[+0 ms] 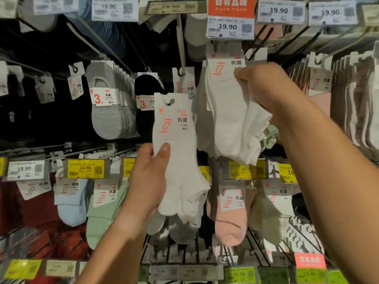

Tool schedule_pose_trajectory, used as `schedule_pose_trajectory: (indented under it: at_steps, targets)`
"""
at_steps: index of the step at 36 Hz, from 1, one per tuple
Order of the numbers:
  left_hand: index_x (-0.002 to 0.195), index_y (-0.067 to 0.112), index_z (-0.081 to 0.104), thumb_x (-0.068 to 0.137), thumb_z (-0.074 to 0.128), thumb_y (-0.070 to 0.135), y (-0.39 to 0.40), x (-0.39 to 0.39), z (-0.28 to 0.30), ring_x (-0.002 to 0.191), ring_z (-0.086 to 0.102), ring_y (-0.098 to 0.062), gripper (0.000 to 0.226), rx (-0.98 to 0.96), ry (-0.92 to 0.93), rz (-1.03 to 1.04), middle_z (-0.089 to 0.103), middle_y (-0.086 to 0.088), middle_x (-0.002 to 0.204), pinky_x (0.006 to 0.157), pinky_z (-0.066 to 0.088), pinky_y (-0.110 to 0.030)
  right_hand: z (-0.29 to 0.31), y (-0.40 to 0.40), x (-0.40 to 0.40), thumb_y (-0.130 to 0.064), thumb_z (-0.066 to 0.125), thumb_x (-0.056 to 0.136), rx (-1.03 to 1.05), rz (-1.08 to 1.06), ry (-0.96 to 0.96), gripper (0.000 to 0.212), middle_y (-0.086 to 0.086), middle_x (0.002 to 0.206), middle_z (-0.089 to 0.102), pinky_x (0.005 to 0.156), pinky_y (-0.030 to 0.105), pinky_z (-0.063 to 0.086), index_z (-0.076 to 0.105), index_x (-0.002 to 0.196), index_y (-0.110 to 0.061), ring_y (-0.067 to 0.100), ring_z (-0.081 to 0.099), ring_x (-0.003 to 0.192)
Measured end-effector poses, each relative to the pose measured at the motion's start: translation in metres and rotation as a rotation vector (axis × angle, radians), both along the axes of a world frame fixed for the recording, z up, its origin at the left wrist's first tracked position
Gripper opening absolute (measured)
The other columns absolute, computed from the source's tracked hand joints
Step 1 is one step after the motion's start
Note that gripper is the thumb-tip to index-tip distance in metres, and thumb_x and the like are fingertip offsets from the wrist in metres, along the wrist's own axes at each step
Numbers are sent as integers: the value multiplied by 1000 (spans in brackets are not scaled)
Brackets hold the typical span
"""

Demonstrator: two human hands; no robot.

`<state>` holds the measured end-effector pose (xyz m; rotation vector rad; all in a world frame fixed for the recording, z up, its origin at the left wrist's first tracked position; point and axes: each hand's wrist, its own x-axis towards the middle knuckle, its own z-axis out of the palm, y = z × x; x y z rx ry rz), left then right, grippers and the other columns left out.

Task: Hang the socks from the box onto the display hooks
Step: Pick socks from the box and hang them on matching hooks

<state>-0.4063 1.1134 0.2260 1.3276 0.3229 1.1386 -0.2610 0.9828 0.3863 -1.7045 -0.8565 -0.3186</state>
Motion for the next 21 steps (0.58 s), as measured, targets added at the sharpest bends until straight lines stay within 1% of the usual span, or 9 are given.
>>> schedule_pose_trajectory:
  at_steps: [1,3,5,7,9,12,16,18,21]
  targets:
    - [107,15,60,102,55,28,0,0,0,87,74,-11,15,-1,2,-2,77,7,96,71,61,-27,2,1,-1,-11,54,93,-50,-18,-20,24,27,101,65,73,34,44,65,99,9,24,56,84]
    - [108,14,60,102,55,28,1,2,1,91,74,-14,16,-5,9,-4,77,6,98,76,62,-32,2,6,3,-18,52,96,-79,-13,37,27,16,106,68,89,38,51,65,108,3,27,64,96]
    - [110,14,60,103,55,28,1,3,0,94,74,-16,17,-13,14,-17,77,4,101,80,61,-37,-2,13,5,-29,50,98,-95,0,110,24,6,102,67,89,38,52,60,112,-12,24,63,94]
    - [109,14,60,103,55,28,0,3,0,94,74,-16,16,-21,13,-26,77,3,102,80,60,-38,-5,19,8,-33,47,99,-117,28,142,29,6,111,66,96,45,50,58,120,-18,28,62,101]
    - [109,14,60,103,55,27,0,3,0,92,74,-15,15,-27,7,-29,77,4,101,78,60,-36,-8,20,9,-33,44,101,-132,25,150,34,8,116,65,97,48,50,57,127,-17,31,61,104]
    - [109,12,60,103,54,26,0,0,0,93,74,-16,16,-31,-6,-28,77,2,100,77,61,-35,-14,20,15,-39,43,101,-118,25,145,37,11,113,66,96,48,51,58,122,-13,32,62,102]
    - [108,13,60,103,54,25,1,-4,-1,94,74,-18,15,-34,-11,-41,77,2,101,79,61,-36,-23,18,23,-51,46,92,-78,16,151,51,6,114,67,104,47,47,59,121,-11,28,61,110]
    - [109,13,60,103,54,25,1,-4,-1,94,74,-17,14,-31,-6,-40,77,3,101,79,60,-36,-22,21,27,-46,51,88,-18,58,212,38,5,113,71,103,48,48,61,110,-17,28,64,110]
    - [107,16,61,102,56,29,3,-3,0,95,74,-18,14,-10,21,7,77,3,101,83,61,-39,-17,31,30,-28,49,98,-1,86,242,11,1,113,67,104,42,46,57,101,-21,24,61,108]
